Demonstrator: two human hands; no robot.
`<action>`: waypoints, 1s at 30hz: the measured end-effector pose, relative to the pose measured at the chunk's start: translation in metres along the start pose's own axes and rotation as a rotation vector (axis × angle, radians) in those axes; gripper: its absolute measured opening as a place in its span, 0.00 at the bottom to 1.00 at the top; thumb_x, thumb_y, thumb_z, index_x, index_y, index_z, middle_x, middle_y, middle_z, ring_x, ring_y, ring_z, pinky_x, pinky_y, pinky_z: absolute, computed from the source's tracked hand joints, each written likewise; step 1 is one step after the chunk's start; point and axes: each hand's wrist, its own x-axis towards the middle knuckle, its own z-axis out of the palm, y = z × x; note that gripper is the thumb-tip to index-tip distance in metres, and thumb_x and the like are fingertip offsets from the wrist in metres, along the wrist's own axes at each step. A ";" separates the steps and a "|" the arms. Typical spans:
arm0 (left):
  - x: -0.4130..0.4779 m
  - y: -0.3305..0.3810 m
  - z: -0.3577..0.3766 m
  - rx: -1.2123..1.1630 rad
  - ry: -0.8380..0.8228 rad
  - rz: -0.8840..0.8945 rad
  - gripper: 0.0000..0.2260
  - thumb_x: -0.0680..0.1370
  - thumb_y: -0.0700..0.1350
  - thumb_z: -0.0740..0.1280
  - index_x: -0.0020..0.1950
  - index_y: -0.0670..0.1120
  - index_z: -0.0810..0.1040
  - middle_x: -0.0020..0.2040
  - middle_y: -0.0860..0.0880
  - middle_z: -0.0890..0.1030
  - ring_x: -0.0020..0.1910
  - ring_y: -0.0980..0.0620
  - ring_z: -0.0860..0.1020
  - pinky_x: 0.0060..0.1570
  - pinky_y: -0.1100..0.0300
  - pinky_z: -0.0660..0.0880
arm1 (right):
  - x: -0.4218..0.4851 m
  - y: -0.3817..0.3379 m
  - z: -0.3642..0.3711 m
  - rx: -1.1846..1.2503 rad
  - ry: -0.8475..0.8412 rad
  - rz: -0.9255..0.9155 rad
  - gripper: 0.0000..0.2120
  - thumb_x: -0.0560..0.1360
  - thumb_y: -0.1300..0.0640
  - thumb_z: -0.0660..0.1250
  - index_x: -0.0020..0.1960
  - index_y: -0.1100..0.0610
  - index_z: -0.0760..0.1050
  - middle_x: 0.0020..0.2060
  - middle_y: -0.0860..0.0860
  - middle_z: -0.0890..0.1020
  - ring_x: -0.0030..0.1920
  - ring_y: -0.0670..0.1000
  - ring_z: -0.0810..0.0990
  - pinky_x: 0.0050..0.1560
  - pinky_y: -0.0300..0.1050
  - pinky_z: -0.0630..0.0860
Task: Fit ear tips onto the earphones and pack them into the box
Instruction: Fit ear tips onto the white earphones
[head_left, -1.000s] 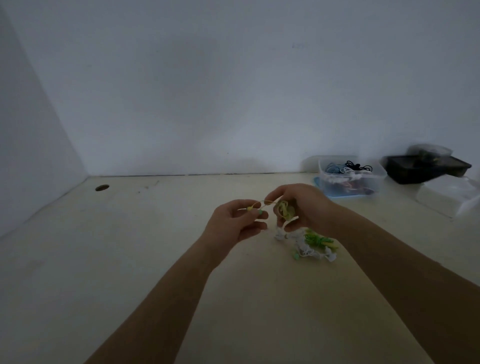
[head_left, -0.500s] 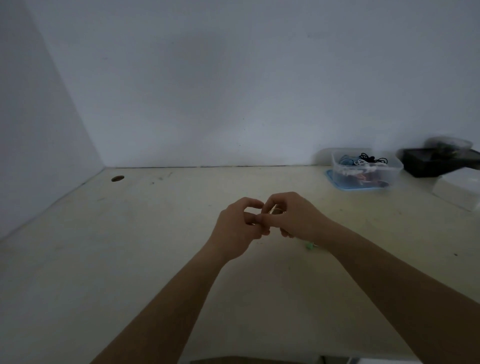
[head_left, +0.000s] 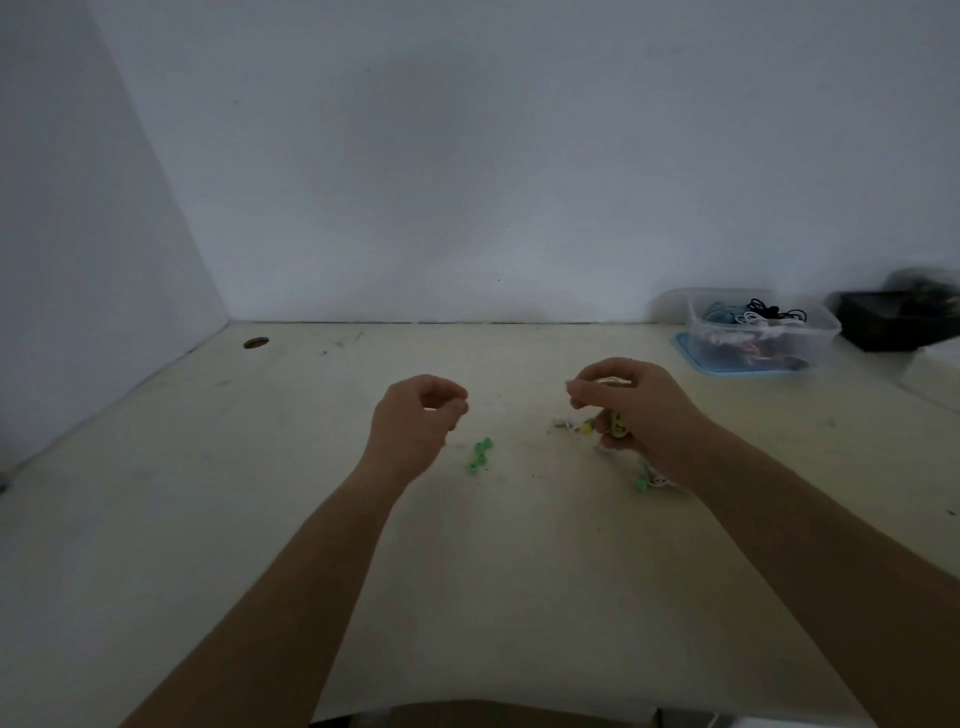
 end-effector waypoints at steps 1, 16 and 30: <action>0.003 -0.004 -0.002 0.057 0.003 0.004 0.04 0.75 0.42 0.72 0.46 0.50 0.84 0.42 0.53 0.85 0.41 0.54 0.82 0.44 0.59 0.79 | 0.002 0.001 0.000 0.023 0.003 -0.013 0.08 0.73 0.57 0.76 0.48 0.60 0.81 0.39 0.55 0.85 0.27 0.51 0.75 0.32 0.44 0.70; -0.004 -0.015 0.001 0.451 -0.275 0.071 0.04 0.68 0.49 0.77 0.37 0.54 0.83 0.36 0.57 0.83 0.33 0.63 0.78 0.37 0.68 0.75 | 0.022 0.006 0.033 -0.018 -0.019 -0.051 0.10 0.74 0.54 0.75 0.49 0.60 0.82 0.40 0.57 0.86 0.27 0.50 0.78 0.33 0.44 0.78; 0.001 -0.007 0.010 0.110 -0.028 0.105 0.05 0.70 0.44 0.77 0.39 0.50 0.82 0.35 0.55 0.83 0.33 0.61 0.81 0.38 0.67 0.78 | 0.029 0.021 0.049 0.046 -0.135 -0.046 0.05 0.77 0.61 0.71 0.51 0.56 0.84 0.41 0.52 0.86 0.32 0.49 0.78 0.38 0.46 0.75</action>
